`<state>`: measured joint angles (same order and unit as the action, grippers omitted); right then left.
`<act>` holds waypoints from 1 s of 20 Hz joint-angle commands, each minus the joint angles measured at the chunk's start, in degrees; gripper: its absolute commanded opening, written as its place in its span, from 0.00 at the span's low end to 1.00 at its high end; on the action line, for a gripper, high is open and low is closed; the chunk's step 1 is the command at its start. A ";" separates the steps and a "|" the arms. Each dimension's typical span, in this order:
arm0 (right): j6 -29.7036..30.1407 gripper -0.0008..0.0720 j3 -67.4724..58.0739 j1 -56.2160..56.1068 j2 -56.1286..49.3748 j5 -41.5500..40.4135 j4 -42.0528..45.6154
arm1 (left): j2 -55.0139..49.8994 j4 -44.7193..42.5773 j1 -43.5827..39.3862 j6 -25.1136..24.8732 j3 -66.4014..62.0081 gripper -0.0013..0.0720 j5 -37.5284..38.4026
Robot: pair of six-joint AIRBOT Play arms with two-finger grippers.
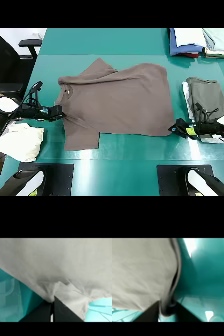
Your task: Fold the shirts.
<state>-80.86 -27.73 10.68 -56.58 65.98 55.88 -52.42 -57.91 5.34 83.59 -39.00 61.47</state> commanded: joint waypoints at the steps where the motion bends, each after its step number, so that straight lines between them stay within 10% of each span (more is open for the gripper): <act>1: 0.31 0.04 0.11 -3.78 0.04 -3.04 -1.42 | 0.07 0.04 0.04 -0.04 -0.17 0.05 1.86; 20: 1.18 0.04 -90.90 8.00 7.91 17.16 4.39 | 15.47 -2.08 0.04 3.52 -77.42 0.05 0.52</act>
<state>-79.35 -105.60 16.53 -45.71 77.34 58.83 -36.97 -58.59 5.34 85.71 -107.55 63.81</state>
